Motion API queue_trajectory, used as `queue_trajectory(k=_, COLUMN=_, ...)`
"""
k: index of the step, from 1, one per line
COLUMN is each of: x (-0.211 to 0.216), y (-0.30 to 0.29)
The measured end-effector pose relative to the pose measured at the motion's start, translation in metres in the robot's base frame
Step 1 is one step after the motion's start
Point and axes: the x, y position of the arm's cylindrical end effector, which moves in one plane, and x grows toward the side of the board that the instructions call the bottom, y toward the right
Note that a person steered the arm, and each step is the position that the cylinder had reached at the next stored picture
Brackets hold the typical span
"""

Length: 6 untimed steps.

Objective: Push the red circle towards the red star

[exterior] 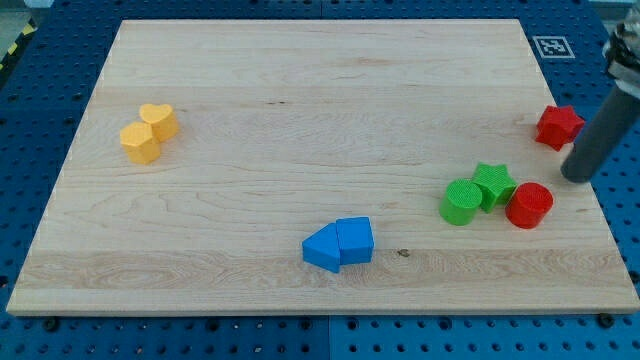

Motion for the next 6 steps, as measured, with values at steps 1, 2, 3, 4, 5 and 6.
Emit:
queue_trajectory(k=1, x=0.059, y=-0.001)
queue_trajectory(k=2, x=0.100, y=-0.029)
queue_trajectory(k=3, x=0.101, y=-0.072)
queue_trajectory(k=4, x=0.074, y=-0.086)
queue_trajectory(k=5, x=0.061, y=-0.086)
queue_trajectory(k=6, x=0.048, y=-0.086)
